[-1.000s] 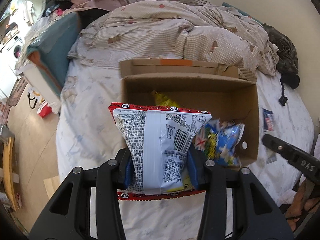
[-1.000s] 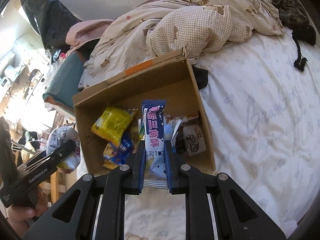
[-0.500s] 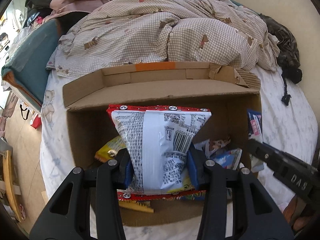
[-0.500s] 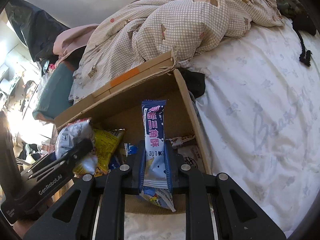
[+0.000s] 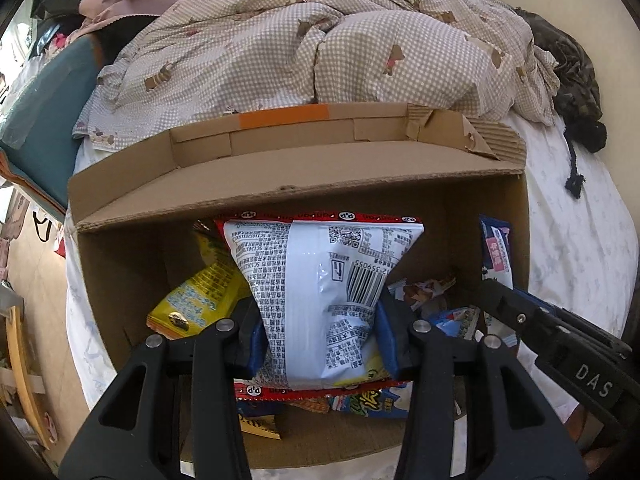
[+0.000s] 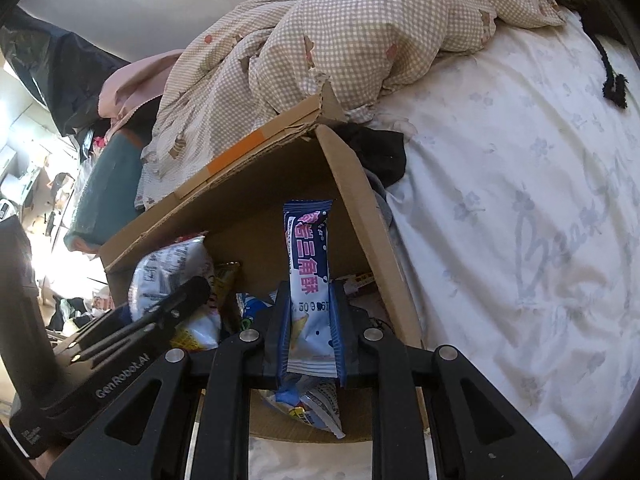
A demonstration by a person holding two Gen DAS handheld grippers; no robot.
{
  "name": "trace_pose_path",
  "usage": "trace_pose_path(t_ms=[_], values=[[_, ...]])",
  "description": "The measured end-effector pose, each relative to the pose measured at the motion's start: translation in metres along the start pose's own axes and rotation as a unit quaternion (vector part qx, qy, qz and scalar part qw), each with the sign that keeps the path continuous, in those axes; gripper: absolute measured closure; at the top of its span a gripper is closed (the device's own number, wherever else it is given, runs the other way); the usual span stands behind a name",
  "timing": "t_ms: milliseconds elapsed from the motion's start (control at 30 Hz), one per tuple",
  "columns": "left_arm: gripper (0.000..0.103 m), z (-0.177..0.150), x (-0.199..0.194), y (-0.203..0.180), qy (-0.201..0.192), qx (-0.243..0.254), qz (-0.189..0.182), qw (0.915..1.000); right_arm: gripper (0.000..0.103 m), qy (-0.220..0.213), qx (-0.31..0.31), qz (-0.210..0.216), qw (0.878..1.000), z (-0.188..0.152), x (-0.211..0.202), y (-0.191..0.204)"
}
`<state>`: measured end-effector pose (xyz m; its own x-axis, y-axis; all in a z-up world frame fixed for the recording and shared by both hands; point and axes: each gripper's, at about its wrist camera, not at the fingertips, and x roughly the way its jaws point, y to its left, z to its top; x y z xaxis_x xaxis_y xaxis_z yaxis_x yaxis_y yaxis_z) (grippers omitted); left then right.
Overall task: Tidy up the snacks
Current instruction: 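Open both tools to drop the white-and-red bag and purple bar inside, then move both open tools back over the snacks beside the box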
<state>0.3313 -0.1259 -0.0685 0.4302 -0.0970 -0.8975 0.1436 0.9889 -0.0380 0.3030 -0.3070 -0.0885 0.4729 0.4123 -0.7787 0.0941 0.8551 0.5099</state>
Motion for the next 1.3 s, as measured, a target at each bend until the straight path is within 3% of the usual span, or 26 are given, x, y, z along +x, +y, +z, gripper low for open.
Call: trace_pose_path(t_ms=[233, 267, 333, 367, 400, 467, 667, 867, 1300], values=[[0.061, -0.004, 0.003, -0.005, 0.008, 0.007, -0.010, 0.9999, 0.081, -0.002, 0.017, 0.017, 1.000, 0.001, -0.002, -0.004], [0.054, -0.004, 0.002, -0.005, 0.009, 0.010, -0.013, 0.9998, 0.081, -0.003, 0.022, 0.019, 1.000, 0.002, -0.003, -0.005], [0.031, -0.004, -0.002, -0.004, 0.002, 0.006, -0.014, 0.9999, 0.081, -0.002, 0.031, 0.024, 0.999, 0.003, -0.004, -0.007], [0.014, -0.004, -0.006, -0.004, -0.006, 0.004, -0.012, 0.9999, 0.080, -0.001, 0.034, 0.023, 0.999, 0.003, -0.005, -0.007], [0.010, -0.004, -0.009, -0.003, -0.011, 0.004, -0.010, 0.9999, 0.077, 0.000, 0.037, 0.024, 0.999, 0.003, -0.005, -0.008], [0.010, -0.004, -0.014, -0.001, -0.018, 0.001, -0.003, 0.9998, 0.059, 0.000, 0.045, 0.021, 0.999, 0.003, -0.006, -0.010], [0.010, -0.005, -0.024, 0.008, -0.015, -0.022, 0.005, 0.9996, 0.041, 0.011, 0.052, 0.047, 0.998, 0.001, -0.011, -0.012], [0.010, -0.016, -0.038, 0.014, -0.025, -0.024, 0.018, 0.9993, 0.032, 0.006, 0.030, 0.048, 0.998, -0.003, -0.022, -0.002], [0.010, -0.041, -0.073, 0.041, -0.040, -0.043, 0.024, 0.9980, 0.031, -0.002, 0.010, 0.041, 0.999, -0.015, -0.046, 0.010]])
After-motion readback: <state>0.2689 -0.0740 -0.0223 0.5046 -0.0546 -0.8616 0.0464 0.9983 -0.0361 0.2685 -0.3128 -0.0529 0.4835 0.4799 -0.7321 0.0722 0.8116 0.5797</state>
